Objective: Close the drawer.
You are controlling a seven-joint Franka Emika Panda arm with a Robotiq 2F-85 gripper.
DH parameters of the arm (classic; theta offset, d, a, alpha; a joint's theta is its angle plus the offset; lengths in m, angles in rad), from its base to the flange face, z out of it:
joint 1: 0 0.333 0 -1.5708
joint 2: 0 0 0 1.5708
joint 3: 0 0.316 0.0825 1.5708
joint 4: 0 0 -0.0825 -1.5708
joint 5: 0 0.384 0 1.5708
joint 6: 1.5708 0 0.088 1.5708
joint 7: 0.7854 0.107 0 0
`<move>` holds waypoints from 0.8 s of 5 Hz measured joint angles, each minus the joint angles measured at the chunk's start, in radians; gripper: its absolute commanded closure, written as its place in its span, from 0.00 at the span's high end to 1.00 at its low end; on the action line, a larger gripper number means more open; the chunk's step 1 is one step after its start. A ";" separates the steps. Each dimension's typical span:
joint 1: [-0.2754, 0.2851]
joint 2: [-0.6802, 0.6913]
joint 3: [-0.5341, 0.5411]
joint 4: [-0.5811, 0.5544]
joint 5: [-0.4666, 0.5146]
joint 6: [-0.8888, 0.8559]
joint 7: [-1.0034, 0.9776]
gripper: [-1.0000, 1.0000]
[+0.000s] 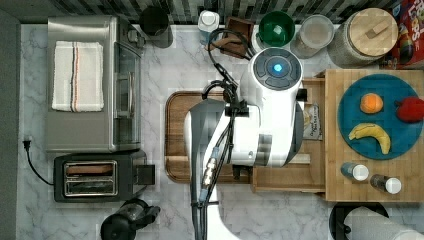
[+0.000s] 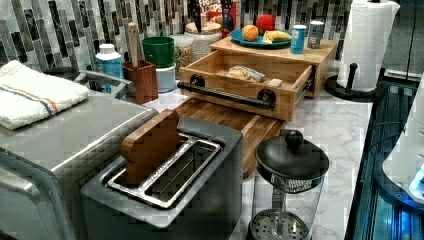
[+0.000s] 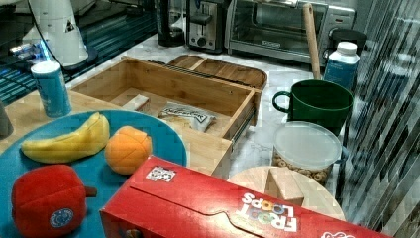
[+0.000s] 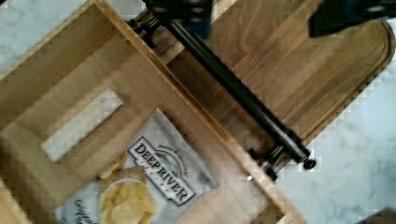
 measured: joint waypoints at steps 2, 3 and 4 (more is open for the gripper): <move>0.020 0.000 0.038 -0.013 0.019 0.017 -0.209 1.00; 0.021 0.001 0.065 -0.029 0.047 0.066 -0.328 1.00; 0.022 -0.005 0.107 -0.071 0.053 0.141 -0.430 0.00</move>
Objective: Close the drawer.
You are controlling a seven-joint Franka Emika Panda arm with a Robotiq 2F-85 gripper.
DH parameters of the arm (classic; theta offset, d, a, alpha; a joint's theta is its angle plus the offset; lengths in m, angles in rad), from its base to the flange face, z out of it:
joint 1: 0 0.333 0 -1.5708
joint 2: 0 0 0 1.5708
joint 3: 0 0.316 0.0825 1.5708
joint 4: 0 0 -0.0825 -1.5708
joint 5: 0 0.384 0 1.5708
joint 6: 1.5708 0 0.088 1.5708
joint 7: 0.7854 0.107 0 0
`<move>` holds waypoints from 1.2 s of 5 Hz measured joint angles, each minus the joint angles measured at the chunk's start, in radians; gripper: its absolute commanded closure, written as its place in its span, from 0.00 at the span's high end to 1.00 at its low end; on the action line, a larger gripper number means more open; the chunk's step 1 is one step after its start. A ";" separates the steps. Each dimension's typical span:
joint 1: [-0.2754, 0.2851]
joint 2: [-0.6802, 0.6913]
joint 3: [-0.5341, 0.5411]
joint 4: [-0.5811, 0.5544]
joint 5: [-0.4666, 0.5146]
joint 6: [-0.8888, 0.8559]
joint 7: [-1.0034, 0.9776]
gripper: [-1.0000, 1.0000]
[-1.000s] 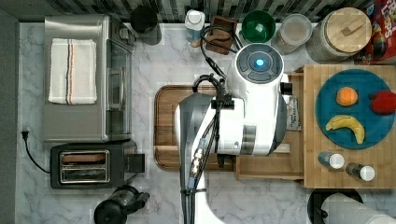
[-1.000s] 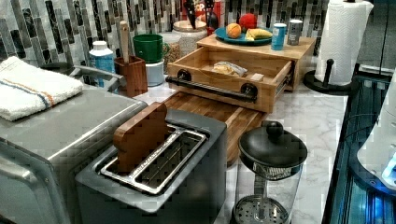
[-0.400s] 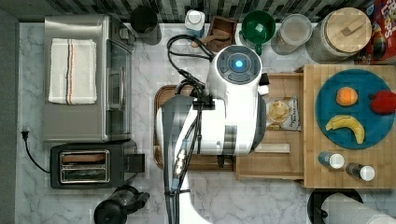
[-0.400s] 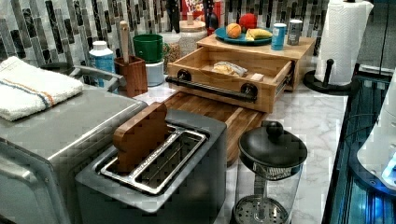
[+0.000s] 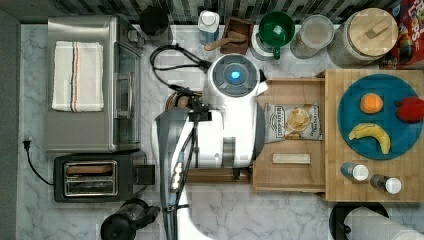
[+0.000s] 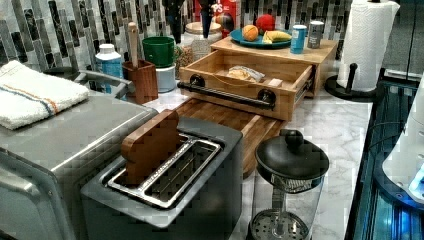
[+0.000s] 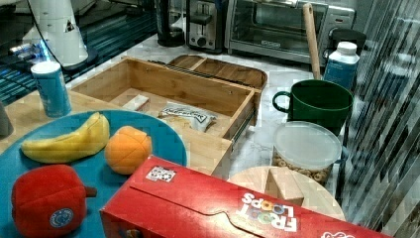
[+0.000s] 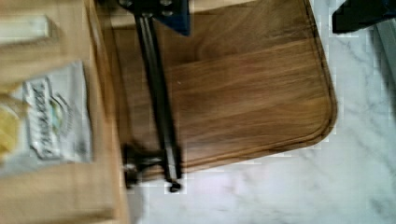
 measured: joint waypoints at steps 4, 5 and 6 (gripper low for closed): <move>0.054 0.011 0.101 -0.258 -0.231 0.353 -0.012 0.00; 0.052 0.031 0.083 -0.314 -0.261 0.380 -0.012 0.00; 0.067 0.069 0.032 -0.363 -0.263 0.470 0.002 0.00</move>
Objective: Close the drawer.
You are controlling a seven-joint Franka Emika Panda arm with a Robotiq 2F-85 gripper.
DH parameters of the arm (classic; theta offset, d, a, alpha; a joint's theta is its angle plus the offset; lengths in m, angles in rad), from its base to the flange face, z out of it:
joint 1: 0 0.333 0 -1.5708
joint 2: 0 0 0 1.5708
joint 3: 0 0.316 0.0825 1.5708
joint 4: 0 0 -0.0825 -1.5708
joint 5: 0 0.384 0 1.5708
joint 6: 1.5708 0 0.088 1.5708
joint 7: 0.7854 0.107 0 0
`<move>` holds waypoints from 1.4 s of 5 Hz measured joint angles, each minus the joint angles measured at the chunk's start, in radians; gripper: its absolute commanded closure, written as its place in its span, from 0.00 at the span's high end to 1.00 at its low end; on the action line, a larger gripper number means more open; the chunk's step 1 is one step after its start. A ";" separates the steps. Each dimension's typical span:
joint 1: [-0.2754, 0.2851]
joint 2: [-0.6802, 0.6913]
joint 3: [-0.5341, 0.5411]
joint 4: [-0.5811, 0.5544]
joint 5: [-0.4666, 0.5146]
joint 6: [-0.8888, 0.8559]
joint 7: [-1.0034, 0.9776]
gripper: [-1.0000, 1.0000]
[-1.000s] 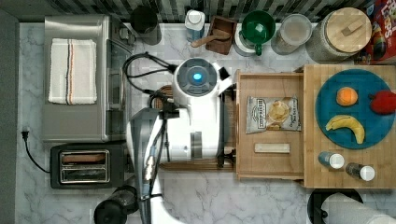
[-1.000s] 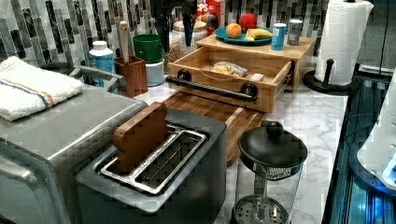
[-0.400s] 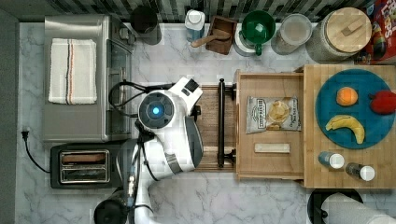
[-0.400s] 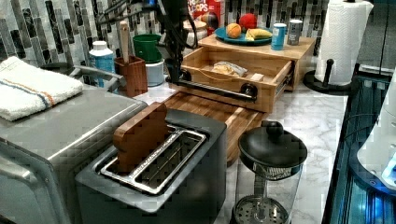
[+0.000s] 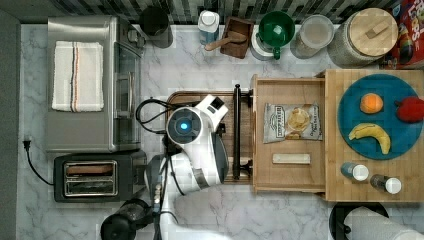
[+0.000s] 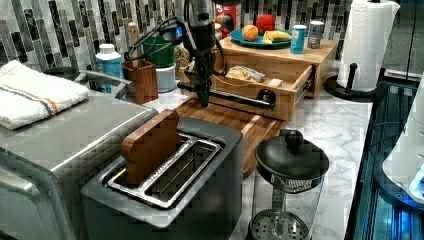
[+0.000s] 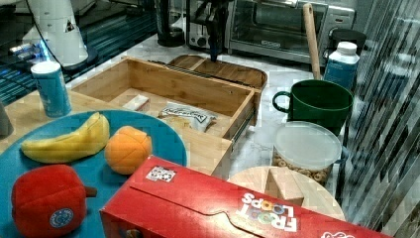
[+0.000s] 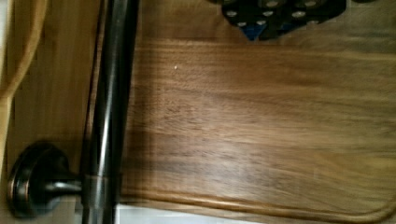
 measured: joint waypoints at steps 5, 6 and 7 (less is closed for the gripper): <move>-0.057 -0.006 -0.084 -0.105 -0.059 0.048 -0.114 0.00; -0.076 -0.005 -0.121 -0.105 -0.059 0.062 -0.232 0.00; -0.126 -0.003 -0.127 -0.105 -0.051 0.098 -0.315 0.00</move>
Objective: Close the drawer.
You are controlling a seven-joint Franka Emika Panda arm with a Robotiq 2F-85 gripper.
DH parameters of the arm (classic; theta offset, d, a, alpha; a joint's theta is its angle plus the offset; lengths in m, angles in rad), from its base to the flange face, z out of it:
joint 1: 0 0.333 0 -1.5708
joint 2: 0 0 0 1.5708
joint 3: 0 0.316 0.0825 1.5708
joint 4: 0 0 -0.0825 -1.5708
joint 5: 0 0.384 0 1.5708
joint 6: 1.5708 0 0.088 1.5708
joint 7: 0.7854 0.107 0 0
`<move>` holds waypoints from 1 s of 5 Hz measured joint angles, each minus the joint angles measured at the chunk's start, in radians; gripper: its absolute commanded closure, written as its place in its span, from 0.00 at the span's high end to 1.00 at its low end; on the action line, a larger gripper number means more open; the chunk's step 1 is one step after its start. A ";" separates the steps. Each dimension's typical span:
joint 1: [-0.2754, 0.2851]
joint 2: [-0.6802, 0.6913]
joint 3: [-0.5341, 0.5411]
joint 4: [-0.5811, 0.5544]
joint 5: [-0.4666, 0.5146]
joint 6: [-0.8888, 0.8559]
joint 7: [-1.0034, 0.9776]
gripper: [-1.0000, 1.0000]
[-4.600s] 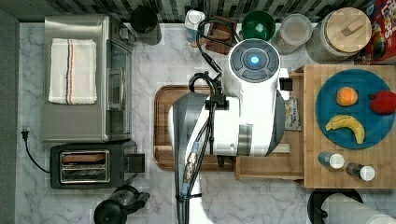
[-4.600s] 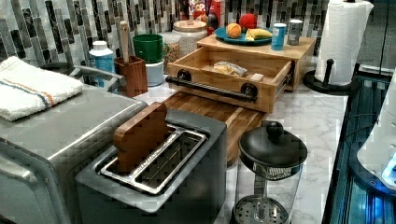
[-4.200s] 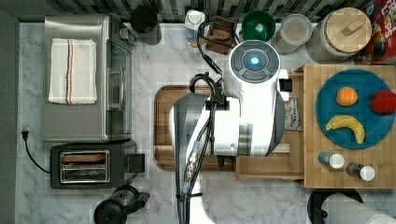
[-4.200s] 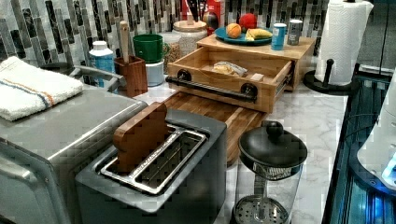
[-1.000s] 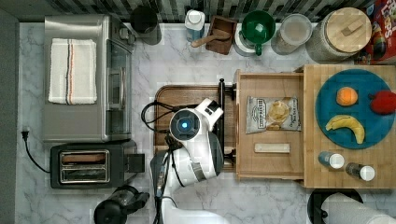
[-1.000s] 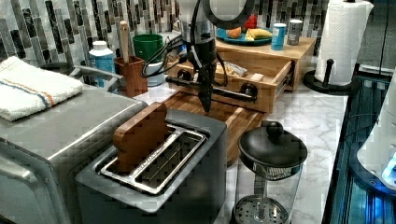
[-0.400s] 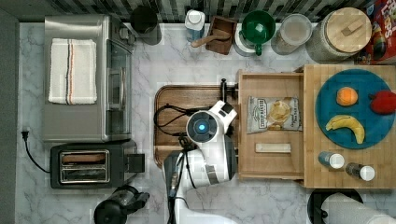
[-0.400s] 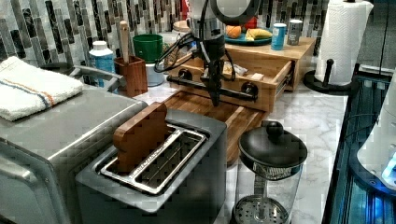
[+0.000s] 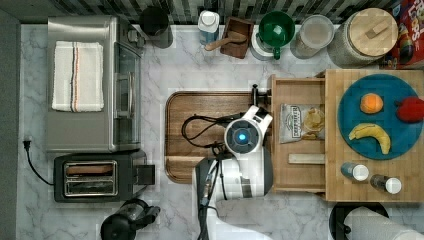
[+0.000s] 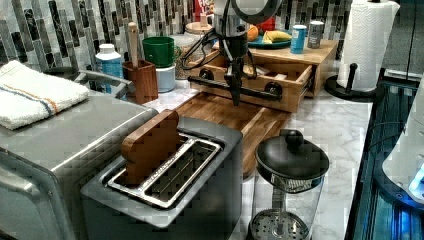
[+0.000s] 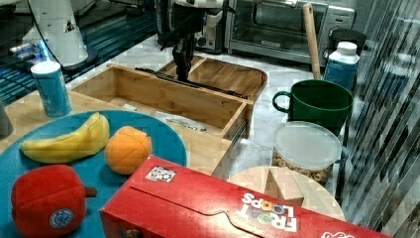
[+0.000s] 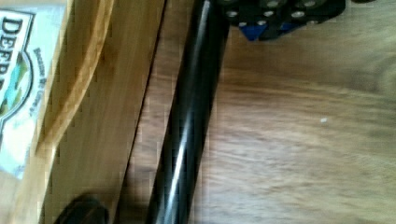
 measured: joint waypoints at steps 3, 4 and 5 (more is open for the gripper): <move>-0.093 0.004 -0.080 0.008 0.002 0.049 -0.199 0.00; -0.146 0.015 -0.086 0.014 0.065 0.086 -0.306 0.00; -0.194 0.025 -0.088 0.029 0.149 0.091 -0.420 0.00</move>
